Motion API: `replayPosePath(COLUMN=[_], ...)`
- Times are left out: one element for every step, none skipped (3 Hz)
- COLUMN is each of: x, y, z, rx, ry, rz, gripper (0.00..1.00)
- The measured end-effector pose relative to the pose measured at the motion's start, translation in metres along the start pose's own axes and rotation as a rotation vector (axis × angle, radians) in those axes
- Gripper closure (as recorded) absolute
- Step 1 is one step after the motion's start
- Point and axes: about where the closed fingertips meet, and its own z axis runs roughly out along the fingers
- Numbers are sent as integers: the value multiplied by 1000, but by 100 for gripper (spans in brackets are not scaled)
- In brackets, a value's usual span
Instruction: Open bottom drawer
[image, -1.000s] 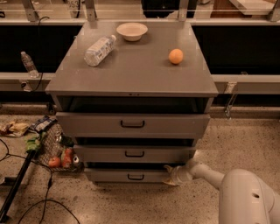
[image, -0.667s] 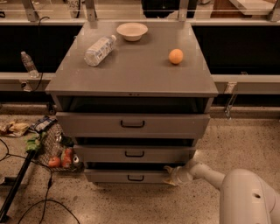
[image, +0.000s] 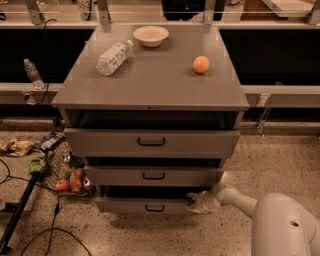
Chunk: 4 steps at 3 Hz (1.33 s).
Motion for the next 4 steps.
replayPosePath(x=[-11,-11,-22,-46], y=[11,11,22,43], z=[-18,-18,-27,-44], rx=[-75,-75,-178,-383], ry=[45,45,81,151], rz=[39,39,82,164], gripper=[53,30,6,14])
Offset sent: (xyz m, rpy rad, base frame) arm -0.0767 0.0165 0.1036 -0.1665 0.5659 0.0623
